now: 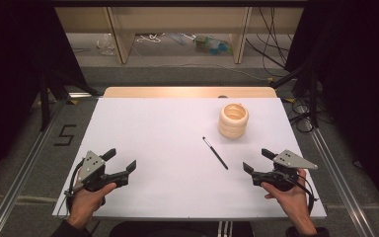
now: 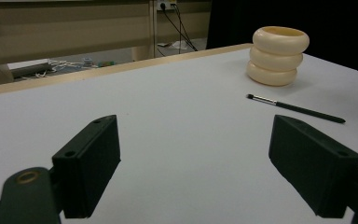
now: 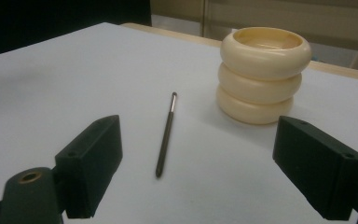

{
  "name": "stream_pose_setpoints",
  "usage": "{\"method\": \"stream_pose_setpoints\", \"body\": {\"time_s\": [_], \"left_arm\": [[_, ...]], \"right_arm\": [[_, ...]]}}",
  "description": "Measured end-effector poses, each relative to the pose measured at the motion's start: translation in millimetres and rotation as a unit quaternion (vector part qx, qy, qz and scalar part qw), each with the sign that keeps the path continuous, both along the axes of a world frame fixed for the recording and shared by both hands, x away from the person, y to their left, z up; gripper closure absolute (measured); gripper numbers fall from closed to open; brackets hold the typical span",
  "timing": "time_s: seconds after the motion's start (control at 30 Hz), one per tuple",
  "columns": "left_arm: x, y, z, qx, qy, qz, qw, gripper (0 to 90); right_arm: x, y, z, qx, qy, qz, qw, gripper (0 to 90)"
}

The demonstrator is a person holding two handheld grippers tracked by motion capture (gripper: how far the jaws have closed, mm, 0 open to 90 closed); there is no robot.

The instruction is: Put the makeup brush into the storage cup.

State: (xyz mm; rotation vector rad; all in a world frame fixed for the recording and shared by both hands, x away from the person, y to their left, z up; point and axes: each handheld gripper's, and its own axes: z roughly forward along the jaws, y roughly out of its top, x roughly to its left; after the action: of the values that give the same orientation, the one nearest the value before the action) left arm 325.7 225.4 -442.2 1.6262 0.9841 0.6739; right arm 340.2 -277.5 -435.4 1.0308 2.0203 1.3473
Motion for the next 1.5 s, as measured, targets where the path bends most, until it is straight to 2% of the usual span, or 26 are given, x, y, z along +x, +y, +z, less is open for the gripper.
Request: {"method": "stream_pose_setpoints", "body": {"time_s": [0.1,0.2,0.3,0.37,0.5,0.53,0.57,0.7,0.87,1.1,1.27,1.47,1.5], "left_arm": [[0.4,-0.4,-0.4,0.003,0.001,0.001,1.0000,16.6],[0.7,-0.3,-0.7,0.005,0.003,0.001,1.0000,16.6],[1.0,-0.3,-0.8,0.004,0.004,0.001,1.0000,16.6],[1.1,-0.6,-1.0,0.003,0.006,0.002,1.0000,16.7],[1.7,-1.4,-1.4,0.003,0.005,0.001,1.0000,16.8],[1.6,-1.6,-1.4,0.003,0.005,0.000,1.0000,16.8],[1.6,-1.8,-1.5,0.003,0.005,0.000,1.0000,16.8],[1.2,-1.7,-1.4,0.003,0.005,0.001,1.0000,16.8],[1.7,-1.6,-1.9,0.005,0.006,0.002,1.0000,16.9],[2.3,-1.9,-2.5,0.007,0.007,0.004,0.9999,17.0],[3.0,-1.5,-2.6,0.007,0.006,0.004,1.0000,17.1],[2.7,-1.9,-3.0,0.009,0.007,0.004,0.9999,17.2],[2.6,-1.8,-3.0,0.009,0.008,0.004,0.9999,17.1]], "right_arm": [[1.8,1.2,-1.6,0.008,-0.006,0.006,0.9999,19.7],[2.3,1.7,-1.8,0.000,-0.006,0.009,0.9999,22.2],[1.6,2.7,-0.8,-0.006,0.006,0.011,0.9999,21.9],[3.7,4.7,-2.7,-0.003,-0.003,0.014,0.9999,21.7],[4.4,5.0,-2.0,-0.018,0.001,0.013,0.9998,21.7],[4.5,5.6,-1.6,-0.018,0.010,0.014,0.9997,21.7],[5.8,6.3,-2.2,-0.016,0.007,0.016,0.9997,21.7],[6.8,7.4,-2.1,-0.033,0.020,0.023,0.9990,22.3],[9.5,11.3,-3.8,-0.043,0.032,0.039,0.9978,22.3],[19.2,20.4,-2.1,-0.074,0.049,0.047,0.9950,22.3],[32.9,30.5,2.7,-0.092,0.057,0.055,0.9926,22.3],[49.2,42.1,7.8,-0.110,0.089,0.058,0.9882,22.2],[51.2,44.4,8.7,-0.114,0.100,0.061,0.9865,22.2]]}}
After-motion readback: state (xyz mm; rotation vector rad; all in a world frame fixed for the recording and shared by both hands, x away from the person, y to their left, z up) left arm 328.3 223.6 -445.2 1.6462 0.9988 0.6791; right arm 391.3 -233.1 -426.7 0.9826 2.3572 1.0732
